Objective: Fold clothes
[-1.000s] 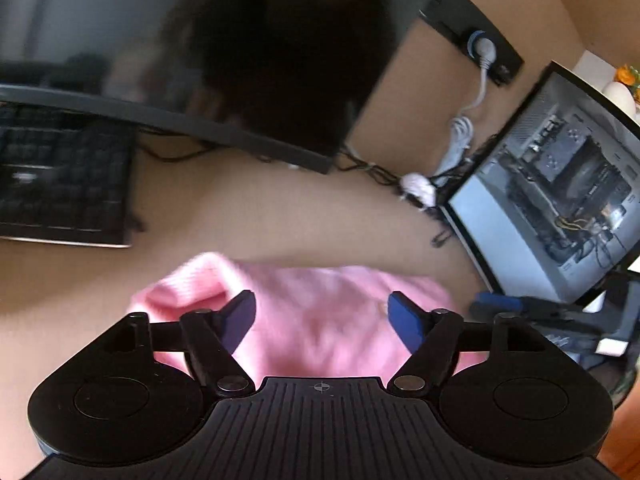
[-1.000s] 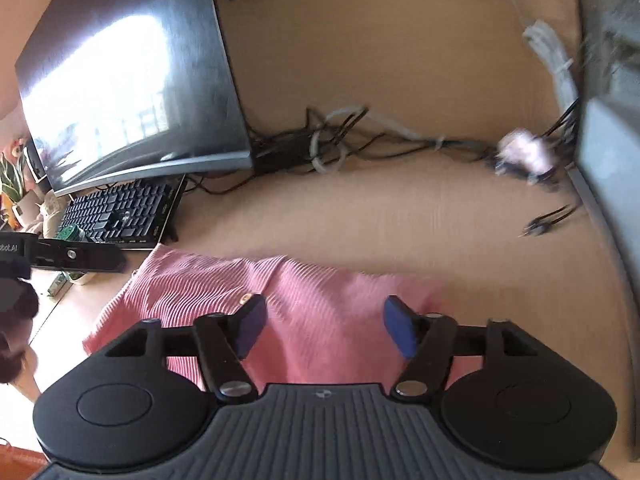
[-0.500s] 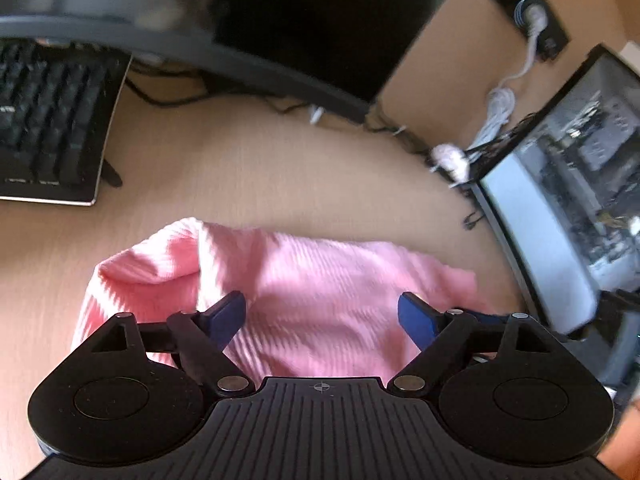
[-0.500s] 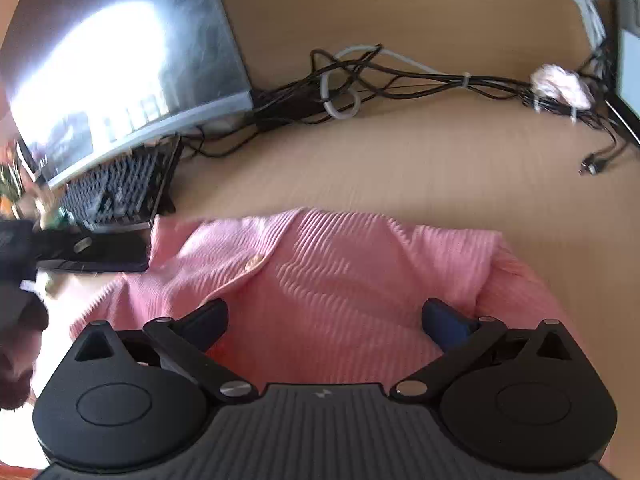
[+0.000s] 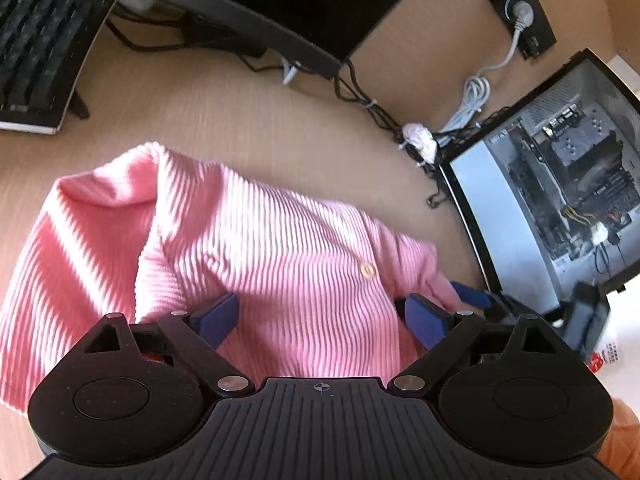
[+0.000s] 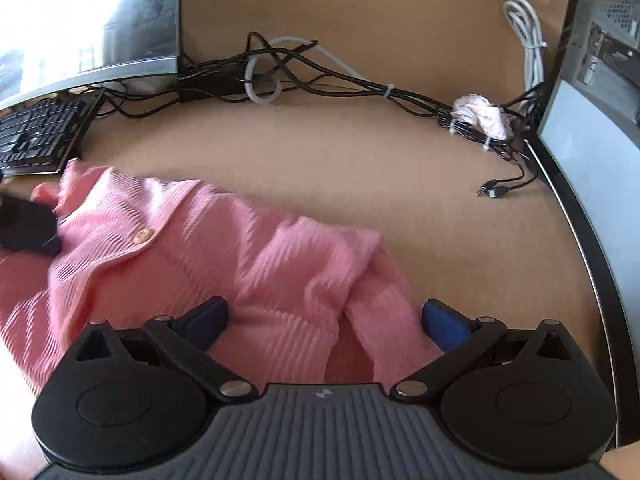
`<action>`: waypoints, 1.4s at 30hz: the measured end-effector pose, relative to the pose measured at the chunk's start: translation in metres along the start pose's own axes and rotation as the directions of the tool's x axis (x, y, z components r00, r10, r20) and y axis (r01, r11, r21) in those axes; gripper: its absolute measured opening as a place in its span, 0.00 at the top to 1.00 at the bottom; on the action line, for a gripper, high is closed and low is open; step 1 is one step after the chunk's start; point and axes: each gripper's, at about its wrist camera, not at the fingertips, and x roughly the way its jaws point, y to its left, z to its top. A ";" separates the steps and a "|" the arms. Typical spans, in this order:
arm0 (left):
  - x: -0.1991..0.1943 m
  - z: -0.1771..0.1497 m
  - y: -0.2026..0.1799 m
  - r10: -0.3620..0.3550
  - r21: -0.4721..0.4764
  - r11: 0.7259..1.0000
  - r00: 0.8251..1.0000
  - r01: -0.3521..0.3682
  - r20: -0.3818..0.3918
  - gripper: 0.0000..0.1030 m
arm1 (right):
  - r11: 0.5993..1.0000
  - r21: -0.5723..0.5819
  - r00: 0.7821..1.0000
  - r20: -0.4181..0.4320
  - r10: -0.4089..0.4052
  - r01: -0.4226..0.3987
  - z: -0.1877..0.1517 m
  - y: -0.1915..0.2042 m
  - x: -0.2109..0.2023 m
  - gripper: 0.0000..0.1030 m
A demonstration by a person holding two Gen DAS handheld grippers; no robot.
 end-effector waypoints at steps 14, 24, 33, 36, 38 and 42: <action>0.010 0.005 -0.012 -0.001 -0.001 1.000 1.000 0.001 -0.029 0.08 | 0.999 0.012 0.998 -0.036 0.045 -0.044 0.025 -0.020 0.027 0.00; 0.027 0.003 -0.017 -0.010 0.065 0.998 0.999 0.013 -0.046 0.05 | 0.999 0.031 0.999 -0.045 -0.009 0.010 -0.003 -0.020 0.014 0.00; 0.066 0.024 -0.043 -0.022 0.213 0.977 0.998 0.034 -0.058 0.03 | 0.999 -0.007 0.997 -0.065 -0.047 0.046 -0.019 0.009 -0.017 0.00; 0.071 0.031 -0.045 -0.016 0.198 0.980 0.998 0.028 -0.062 0.03 | 0.999 0.025 0.999 -0.024 -0.035 0.035 -0.013 -0.010 -0.036 0.00; 0.062 0.030 -0.043 -0.013 0.164 0.986 0.999 0.021 -0.052 0.03 | 0.996 0.059 0.997 0.013 -0.071 0.070 -0.008 -0.028 -0.049 0.00; 0.042 0.013 -0.044 -0.043 0.106 0.993 0.997 0.049 -0.059 0.03 | 0.986 0.087 0.990 0.009 -0.144 0.143 -0.003 -0.047 -0.042 0.00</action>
